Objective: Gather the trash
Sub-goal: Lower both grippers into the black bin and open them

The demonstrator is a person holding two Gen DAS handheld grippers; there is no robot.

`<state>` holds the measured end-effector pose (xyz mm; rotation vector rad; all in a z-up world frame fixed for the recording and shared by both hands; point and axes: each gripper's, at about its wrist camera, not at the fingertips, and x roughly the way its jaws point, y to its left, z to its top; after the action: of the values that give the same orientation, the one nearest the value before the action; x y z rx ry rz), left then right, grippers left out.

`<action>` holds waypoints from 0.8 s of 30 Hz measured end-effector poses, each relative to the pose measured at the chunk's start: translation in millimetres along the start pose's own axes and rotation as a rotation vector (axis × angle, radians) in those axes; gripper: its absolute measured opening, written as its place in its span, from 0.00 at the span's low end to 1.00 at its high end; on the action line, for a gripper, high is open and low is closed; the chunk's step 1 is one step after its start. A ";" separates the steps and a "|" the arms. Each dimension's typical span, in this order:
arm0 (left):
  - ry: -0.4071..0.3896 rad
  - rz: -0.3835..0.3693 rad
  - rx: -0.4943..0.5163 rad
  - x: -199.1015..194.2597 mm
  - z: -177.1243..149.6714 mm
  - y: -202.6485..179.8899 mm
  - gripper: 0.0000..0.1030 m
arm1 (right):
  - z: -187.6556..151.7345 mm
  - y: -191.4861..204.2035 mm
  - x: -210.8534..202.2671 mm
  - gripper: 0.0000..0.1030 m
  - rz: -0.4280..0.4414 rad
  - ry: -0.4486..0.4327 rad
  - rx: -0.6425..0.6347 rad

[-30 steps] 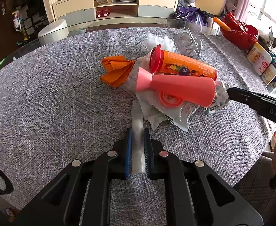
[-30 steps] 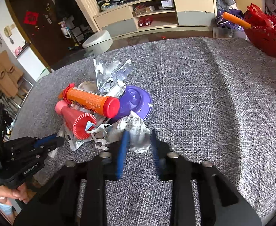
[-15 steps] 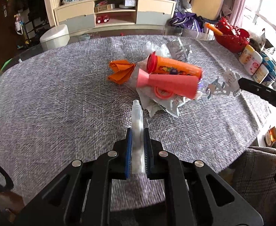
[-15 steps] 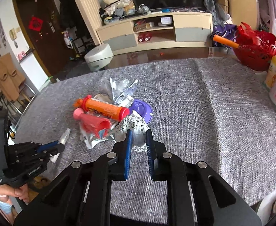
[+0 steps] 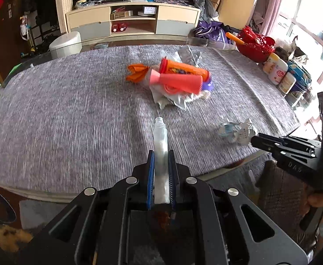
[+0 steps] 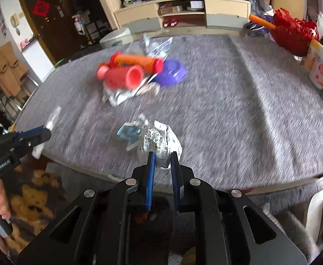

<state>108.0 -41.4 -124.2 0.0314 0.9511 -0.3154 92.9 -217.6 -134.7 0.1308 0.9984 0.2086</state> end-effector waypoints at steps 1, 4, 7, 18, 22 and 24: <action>-0.001 -0.003 -0.001 -2.7 -3.8 -1.0 0.10 | -3.5 2.9 -3.9 0.15 0.009 -0.005 0.001; -0.007 -0.008 0.001 -14.7 -17.6 -2.9 0.10 | -11.1 11.3 -22.4 0.15 0.032 -0.038 -0.001; -0.013 -0.014 0.012 -26.3 -30.1 -9.2 0.10 | -16.3 20.8 -43.4 0.15 0.043 -0.072 -0.018; 0.020 -0.059 0.040 -41.5 -75.6 -26.8 0.10 | -52.5 39.6 -70.7 0.15 0.075 -0.067 -0.042; 0.066 -0.080 0.034 -29.6 -92.6 -31.7 0.10 | -73.6 39.1 -52.7 0.15 0.076 -0.004 -0.029; 0.088 -0.089 0.031 -22.9 -101.8 -32.8 0.10 | -81.0 39.7 -43.4 0.15 0.069 0.020 -0.024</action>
<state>5.6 -50.2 -161.6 0.0318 1.0362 -0.4139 -2.7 -188.1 -134.5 0.1417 1.0121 0.2852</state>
